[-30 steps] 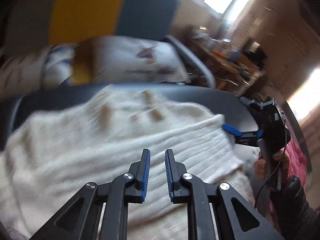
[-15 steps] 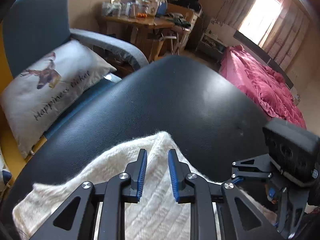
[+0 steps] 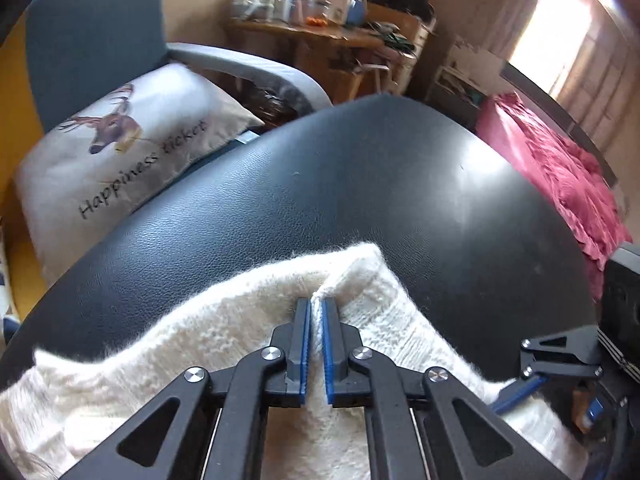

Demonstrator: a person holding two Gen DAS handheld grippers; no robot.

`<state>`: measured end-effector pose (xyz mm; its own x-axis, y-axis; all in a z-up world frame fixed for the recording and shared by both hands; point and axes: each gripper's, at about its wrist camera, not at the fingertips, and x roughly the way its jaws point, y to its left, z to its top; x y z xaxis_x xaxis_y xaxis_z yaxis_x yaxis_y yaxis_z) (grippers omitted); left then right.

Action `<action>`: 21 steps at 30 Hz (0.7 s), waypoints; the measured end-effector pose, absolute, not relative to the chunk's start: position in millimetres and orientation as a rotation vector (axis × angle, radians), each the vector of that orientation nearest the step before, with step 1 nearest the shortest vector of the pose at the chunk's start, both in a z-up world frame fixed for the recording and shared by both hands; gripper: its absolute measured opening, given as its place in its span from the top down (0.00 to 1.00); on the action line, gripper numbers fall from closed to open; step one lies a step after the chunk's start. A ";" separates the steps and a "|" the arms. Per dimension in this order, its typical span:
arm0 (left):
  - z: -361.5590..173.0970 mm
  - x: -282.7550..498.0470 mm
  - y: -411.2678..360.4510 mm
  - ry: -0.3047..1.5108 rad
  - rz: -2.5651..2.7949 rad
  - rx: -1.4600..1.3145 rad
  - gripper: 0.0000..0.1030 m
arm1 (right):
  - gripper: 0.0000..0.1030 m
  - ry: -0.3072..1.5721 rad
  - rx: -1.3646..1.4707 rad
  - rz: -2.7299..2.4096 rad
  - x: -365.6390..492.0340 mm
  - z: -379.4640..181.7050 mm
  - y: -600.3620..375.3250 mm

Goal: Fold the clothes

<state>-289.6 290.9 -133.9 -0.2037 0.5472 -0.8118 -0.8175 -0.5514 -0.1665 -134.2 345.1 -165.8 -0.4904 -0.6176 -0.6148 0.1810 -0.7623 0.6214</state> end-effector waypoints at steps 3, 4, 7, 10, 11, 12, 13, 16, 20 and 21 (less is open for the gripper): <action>-124.3 -289.3 277.1 0.305 1.914 -1.125 0.86 | 0.01 -0.633 1.239 -2.274 -135.8 -162.8 341.4; -119.1 -290.4 268.6 0.270 1.931 -1.134 0.86 | 0.01 -0.623 1.244 -2.278 -134.3 -161.9 342.3; -101.0 -294.9 230.6 0.146 2.008 -1.143 0.85 | 0.01 -0.616 1.248 -2.292 -132.8 -161.0 341.8; -91.2 -290.8 170.1 0.002 2.113 -1.170 0.85 | 0.01 -0.633 1.245 -2.304 -132.4 -159.7 342.3; -89.6 -286.3 145.9 -0.042 2.149 -1.183 0.85 | 0.01 -0.639 1.244 -2.308 -131.5 -159.5 343.3; -89.1 -282.7 126.3 -0.070 2.180 -1.194 0.85 | 0.01 -0.644 1.244 -2.312 -130.0 -159.3 345.0; -88.8 -278.2 107.0 -0.095 2.204 -1.195 0.85 | 0.01 -0.649 1.247 -2.318 -129.6 -158.6 345.4; -91.5 -261.3 50.3 -0.160 2.287 -1.222 0.85 | 0.01 -0.640 1.282 -2.356 -130.9 -152.4 341.2; -100.5 -252.5 2.2 -0.222 2.362 -1.242 0.86 | 0.01 -0.537 1.347 -2.418 -132.9 -150.1 324.8; -101.7 -250.2 -7.2 -0.235 2.372 -1.239 0.85 | 0.01 -0.524 1.357 -2.427 -133.3 -150.5 323.4</action>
<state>-250.2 -7.2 -101.7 -0.4947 0.4646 -0.7344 -0.3115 -0.8837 -0.3493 -133.3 323.4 -150.5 -0.5030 -0.4366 -0.7459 0.0897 -0.8847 0.4574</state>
